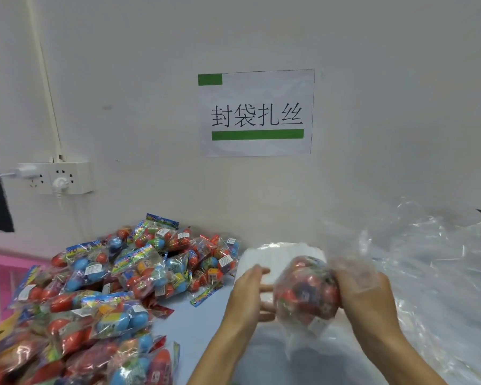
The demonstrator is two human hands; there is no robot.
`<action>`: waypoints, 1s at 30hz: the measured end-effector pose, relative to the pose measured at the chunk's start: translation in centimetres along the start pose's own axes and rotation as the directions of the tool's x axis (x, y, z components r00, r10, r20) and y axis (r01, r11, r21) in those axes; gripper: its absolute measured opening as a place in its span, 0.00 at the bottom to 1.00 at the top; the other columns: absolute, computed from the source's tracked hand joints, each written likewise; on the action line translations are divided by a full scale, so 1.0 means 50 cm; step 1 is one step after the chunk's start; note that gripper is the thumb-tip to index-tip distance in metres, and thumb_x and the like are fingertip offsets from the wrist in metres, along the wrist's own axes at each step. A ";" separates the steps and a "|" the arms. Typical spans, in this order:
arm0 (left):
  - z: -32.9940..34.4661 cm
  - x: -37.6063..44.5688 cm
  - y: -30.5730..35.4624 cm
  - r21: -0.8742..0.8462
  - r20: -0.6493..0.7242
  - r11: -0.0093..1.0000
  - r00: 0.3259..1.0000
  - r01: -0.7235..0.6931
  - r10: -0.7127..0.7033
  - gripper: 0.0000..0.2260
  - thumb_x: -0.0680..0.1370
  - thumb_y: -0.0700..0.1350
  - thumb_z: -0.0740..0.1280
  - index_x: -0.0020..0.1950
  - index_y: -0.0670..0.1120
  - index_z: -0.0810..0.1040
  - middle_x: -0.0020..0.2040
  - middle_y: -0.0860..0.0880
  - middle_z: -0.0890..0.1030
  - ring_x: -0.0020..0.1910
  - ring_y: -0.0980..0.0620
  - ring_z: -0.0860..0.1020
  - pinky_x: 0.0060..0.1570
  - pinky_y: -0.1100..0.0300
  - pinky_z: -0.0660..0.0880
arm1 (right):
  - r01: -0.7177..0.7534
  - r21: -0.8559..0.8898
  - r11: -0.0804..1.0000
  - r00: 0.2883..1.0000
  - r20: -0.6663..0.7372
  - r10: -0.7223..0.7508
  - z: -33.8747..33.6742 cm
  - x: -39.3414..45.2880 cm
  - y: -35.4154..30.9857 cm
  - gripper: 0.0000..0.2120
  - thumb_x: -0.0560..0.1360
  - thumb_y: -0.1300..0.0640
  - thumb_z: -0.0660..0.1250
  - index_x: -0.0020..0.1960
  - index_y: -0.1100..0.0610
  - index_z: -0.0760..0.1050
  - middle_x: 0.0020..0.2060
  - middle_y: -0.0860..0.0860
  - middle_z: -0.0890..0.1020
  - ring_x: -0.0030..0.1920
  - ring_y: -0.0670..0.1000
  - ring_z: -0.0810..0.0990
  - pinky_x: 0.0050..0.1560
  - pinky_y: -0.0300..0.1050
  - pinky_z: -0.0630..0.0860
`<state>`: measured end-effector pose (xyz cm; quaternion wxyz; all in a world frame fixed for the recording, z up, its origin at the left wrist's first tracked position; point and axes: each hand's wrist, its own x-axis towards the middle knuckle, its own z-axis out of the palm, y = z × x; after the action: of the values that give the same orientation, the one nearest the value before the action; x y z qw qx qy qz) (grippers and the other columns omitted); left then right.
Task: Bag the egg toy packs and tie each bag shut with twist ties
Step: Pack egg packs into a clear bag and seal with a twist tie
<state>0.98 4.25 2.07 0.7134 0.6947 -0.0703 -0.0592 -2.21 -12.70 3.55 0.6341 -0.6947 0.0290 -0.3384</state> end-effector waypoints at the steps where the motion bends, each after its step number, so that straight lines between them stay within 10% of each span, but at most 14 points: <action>1: 0.006 -0.004 0.007 0.054 0.015 0.995 0.997 -0.082 0.082 0.10 0.82 0.48 0.60 0.61 0.55 0.77 0.57 0.51 0.82 0.42 0.57 0.82 0.38 0.63 0.78 | -0.081 0.040 0.996 0.995 -0.048 0.083 -0.002 0.005 0.005 0.18 0.74 0.67 0.67 0.27 0.56 0.75 0.22 0.48 0.74 0.29 0.56 0.72 0.37 0.52 0.71; 6: 0.015 -0.021 0.013 -0.039 0.301 0.971 0.924 -0.234 0.235 0.27 0.68 0.45 0.63 0.63 0.66 0.77 0.64 0.57 0.79 0.63 0.51 0.77 0.64 0.48 0.76 | -0.304 0.341 0.890 0.935 -0.074 0.347 -0.003 0.010 0.011 0.17 0.75 0.66 0.66 0.28 0.57 0.77 0.24 0.50 0.74 0.28 0.49 0.69 0.34 0.47 0.70; 9: 0.012 -0.033 0.004 0.068 0.453 0.922 0.835 -0.382 0.313 0.35 0.72 0.43 0.72 0.72 0.69 0.65 0.63 0.63 0.77 0.63 0.55 0.78 0.61 0.57 0.76 | -0.348 0.423 0.837 0.910 -0.063 0.410 -0.001 0.009 0.008 0.14 0.75 0.68 0.64 0.32 0.59 0.73 0.22 0.49 0.72 0.24 0.45 0.68 0.30 0.44 0.68; 14: 0.018 -0.029 0.010 0.123 0.188 0.840 0.844 -0.528 0.503 0.21 0.72 0.54 0.74 0.63 0.61 0.74 0.57 0.59 0.81 0.56 0.58 0.81 0.54 0.62 0.78 | -0.362 0.405 0.840 0.928 0.073 0.365 0.003 0.003 -0.006 0.09 0.75 0.69 0.65 0.36 0.63 0.75 0.27 0.55 0.71 0.26 0.48 0.68 0.24 0.39 0.67; 19: 0.009 -0.015 0.016 -0.007 -0.111 0.967 0.961 -0.254 0.251 0.18 0.75 0.62 0.61 0.53 0.53 0.82 0.49 0.53 0.86 0.48 0.53 0.85 0.45 0.59 0.78 | -0.207 0.131 0.969 0.921 0.359 0.148 -0.007 -0.011 -0.025 0.12 0.71 0.58 0.72 0.31 0.63 0.78 0.24 0.58 0.72 0.22 0.50 0.65 0.22 0.36 0.60; 26: -0.004 -0.003 -0.006 0.001 0.049 0.967 0.966 0.256 -0.256 0.25 0.75 0.66 0.56 0.50 0.51 0.84 0.48 0.46 0.87 0.53 0.45 0.84 0.54 0.49 0.81 | -0.121 0.081 0.989 0.804 0.593 0.050 -0.037 -0.007 -0.034 0.27 0.59 0.42 0.78 0.38 0.67 0.78 0.24 0.55 0.71 0.27 0.51 0.69 0.29 0.38 0.64; 30: 0.002 0.011 -0.007 0.112 -0.025 0.969 0.975 0.221 -0.220 0.24 0.82 0.58 0.51 0.49 0.44 0.81 0.48 0.41 0.83 0.45 0.48 0.82 0.44 0.60 0.78 | -0.177 0.121 0.977 0.781 0.622 0.064 -0.025 -0.017 -0.033 0.15 0.67 0.44 0.75 0.33 0.56 0.80 0.23 0.51 0.71 0.24 0.47 0.67 0.26 0.34 0.66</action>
<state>1.50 4.07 1.72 0.6619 0.7382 0.0086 -0.1297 -4.13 -13.06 4.63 0.6872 -0.7058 -0.1635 -0.0540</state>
